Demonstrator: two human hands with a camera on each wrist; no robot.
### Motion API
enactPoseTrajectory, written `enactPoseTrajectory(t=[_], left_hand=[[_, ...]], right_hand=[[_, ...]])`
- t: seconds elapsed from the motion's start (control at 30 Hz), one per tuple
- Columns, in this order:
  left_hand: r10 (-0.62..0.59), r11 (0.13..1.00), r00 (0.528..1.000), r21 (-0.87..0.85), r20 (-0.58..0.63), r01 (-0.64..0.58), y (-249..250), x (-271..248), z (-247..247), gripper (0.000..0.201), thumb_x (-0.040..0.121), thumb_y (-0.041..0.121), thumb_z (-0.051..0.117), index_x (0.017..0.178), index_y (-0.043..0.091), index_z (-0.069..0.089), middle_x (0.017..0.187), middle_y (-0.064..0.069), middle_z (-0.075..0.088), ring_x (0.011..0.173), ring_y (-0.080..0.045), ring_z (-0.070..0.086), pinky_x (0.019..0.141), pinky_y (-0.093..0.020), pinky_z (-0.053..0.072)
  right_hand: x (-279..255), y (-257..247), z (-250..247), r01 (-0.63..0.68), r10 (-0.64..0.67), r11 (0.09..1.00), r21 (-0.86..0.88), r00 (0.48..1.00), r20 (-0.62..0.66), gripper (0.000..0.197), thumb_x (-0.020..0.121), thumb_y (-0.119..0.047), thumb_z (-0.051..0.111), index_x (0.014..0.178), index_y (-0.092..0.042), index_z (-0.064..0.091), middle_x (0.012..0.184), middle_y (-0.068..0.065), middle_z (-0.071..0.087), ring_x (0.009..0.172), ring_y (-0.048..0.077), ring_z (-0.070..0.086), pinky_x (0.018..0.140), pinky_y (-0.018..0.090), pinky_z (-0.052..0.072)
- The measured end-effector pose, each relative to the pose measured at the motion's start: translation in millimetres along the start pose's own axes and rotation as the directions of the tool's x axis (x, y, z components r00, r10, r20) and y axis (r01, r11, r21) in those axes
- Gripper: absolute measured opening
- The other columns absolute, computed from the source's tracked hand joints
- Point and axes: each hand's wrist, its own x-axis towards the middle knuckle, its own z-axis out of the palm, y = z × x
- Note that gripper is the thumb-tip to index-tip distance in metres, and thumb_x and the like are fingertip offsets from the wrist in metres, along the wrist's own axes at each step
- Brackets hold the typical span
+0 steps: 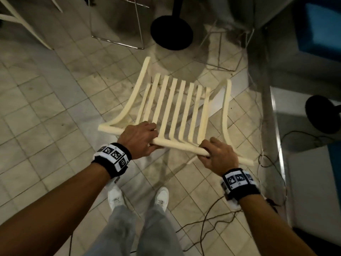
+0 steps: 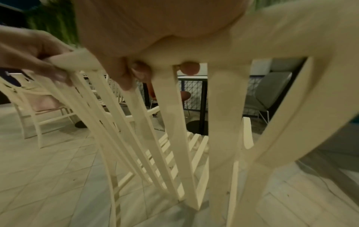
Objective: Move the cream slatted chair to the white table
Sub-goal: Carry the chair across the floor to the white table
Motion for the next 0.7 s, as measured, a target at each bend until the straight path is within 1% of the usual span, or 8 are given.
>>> enactPoseTrajectory(t=[0.1,0.23,0.3,0.37,0.47,0.53,0.57,0.7], left_hand=[[-0.031,0.999,0.998,0.015,0.057,0.03,5,-8,6,0.049,0.08,0.07,0.05,0.079,0.024,0.066,0.083,0.007,0.056,0.077,-0.019,0.06,0.046,-0.031,0.043],[-0.127,0.991,0.992,-0.036,0.023,0.128,11,-25,15,0.046,0.076,0.069,0.059,0.078,0.024,0.069,0.081,0.004,0.056,0.074,-0.021,0.059,0.048,-0.034,0.046],[-0.191,0.978,0.982,-0.081,0.008,0.191,18,-30,14,0.047,0.073,0.07,0.062,0.08,0.025,0.071,0.08,0.005,0.055,0.072,-0.019,0.058,0.05,-0.033,0.045],[-0.267,0.954,0.964,-0.138,0.002,0.265,23,-40,13,0.045,0.072,0.068,0.065,0.084,0.025,0.072,0.08,0.006,0.056,0.073,-0.018,0.059,0.054,-0.032,0.046],[-0.356,0.907,0.934,-0.245,-0.01,0.343,29,-56,8,0.042,0.076,0.063,0.067,0.097,0.026,0.071,0.09,0.006,0.063,0.082,-0.019,0.062,0.074,-0.037,0.051],[-0.378,0.894,0.926,-0.265,-0.012,0.362,34,-65,6,0.041,0.081,0.058,0.064,0.107,0.027,0.069,0.101,0.006,0.07,0.093,-0.02,0.064,0.091,-0.038,0.046],[-0.395,0.889,0.918,-0.262,-0.026,0.375,36,-68,5,0.039,0.084,0.055,0.063,0.111,0.027,0.068,0.106,0.005,0.072,0.098,-0.02,0.064,0.096,-0.037,0.042],[-0.421,0.883,0.906,-0.249,-0.047,0.397,45,-78,4,0.042,0.089,0.044,0.056,0.123,0.021,0.062,0.119,-0.002,0.067,0.113,-0.025,0.06,0.107,-0.04,0.039]], right_hand=[[-11,1,23,0.0,-0.001,0.999,0.042,1.0,0.015,0.016,0.077,-0.035,0.072,0.087,-0.025,0.063,0.072,-0.003,0.057,0.053,0.023,0.055,0.046,0.028,0.042],[-13,6,28,-0.018,0.018,0.999,0.031,1.0,0.004,0.019,0.073,-0.04,0.072,0.084,-0.028,0.064,0.075,-0.004,0.058,0.058,0.021,0.056,0.047,0.03,0.045],[-13,10,27,-0.027,0.027,0.999,0.031,1.0,0.012,0.021,0.073,-0.042,0.072,0.084,-0.027,0.064,0.077,-0.004,0.061,0.068,0.019,0.057,0.051,0.031,0.047],[-14,8,29,-0.056,0.057,0.998,-0.012,0.998,0.035,0.023,0.074,-0.043,0.07,0.086,-0.024,0.064,0.084,-0.003,0.063,0.084,0.02,0.056,0.061,0.036,0.05],[-16,-6,33,-0.201,0.207,0.974,-0.104,0.977,0.046,0.027,0.073,-0.042,0.068,0.092,-0.023,0.067,0.095,0.0,0.064,0.096,0.026,0.053,0.08,0.043,0.042],[-24,-23,36,-0.306,0.311,0.947,-0.096,0.95,0.032,0.03,0.077,-0.041,0.065,0.099,-0.021,0.068,0.1,0.003,0.064,0.101,0.029,0.051,0.087,0.046,0.035],[-29,-31,38,-0.338,0.34,0.938,-0.069,0.94,0.019,0.034,0.081,-0.045,0.061,0.103,-0.02,0.067,0.102,0.004,0.064,0.103,0.03,0.05,0.092,0.048,0.034],[-40,-54,39,-0.328,0.329,0.944,0.041,0.944,-0.023,0.049,0.088,-0.062,0.047,0.118,-0.025,0.06,0.109,0.003,0.06,0.108,0.029,0.049,0.108,0.057,0.029]])
